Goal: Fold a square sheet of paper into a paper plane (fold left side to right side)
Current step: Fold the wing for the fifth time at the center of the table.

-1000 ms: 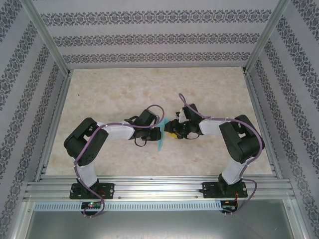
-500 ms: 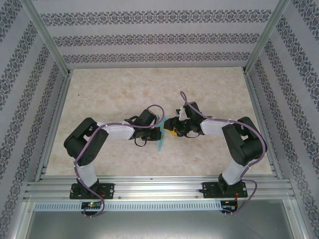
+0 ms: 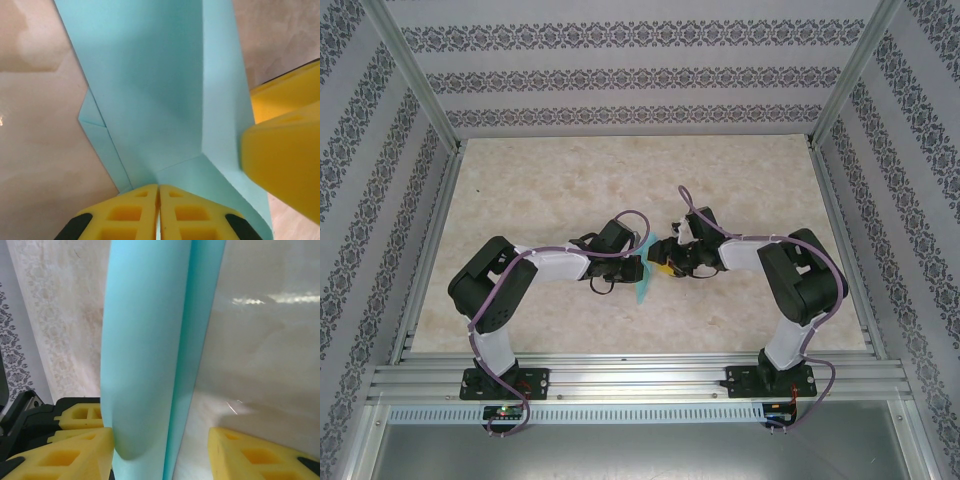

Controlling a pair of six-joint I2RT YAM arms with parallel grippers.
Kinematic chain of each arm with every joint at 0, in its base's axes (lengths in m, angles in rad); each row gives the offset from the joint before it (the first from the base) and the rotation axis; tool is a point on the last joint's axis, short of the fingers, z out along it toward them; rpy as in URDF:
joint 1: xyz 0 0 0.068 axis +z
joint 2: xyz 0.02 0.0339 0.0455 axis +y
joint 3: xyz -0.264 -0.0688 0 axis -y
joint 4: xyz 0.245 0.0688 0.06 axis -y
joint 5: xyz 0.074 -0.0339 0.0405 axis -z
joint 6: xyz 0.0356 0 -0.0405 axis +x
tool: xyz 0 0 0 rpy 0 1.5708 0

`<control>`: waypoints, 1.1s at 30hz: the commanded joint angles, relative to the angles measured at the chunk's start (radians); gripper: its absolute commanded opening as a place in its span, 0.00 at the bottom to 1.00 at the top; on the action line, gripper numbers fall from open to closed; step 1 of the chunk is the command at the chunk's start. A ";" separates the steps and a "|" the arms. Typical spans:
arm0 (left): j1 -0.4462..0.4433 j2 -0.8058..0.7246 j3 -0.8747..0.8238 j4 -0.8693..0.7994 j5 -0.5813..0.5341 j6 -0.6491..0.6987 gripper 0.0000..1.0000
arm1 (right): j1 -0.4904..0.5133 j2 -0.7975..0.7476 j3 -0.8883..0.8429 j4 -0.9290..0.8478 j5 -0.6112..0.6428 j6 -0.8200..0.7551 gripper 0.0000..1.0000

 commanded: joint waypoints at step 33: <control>0.205 0.014 -0.148 0.606 0.352 -0.516 0.32 | 0.012 0.038 0.010 0.040 0.001 0.007 0.53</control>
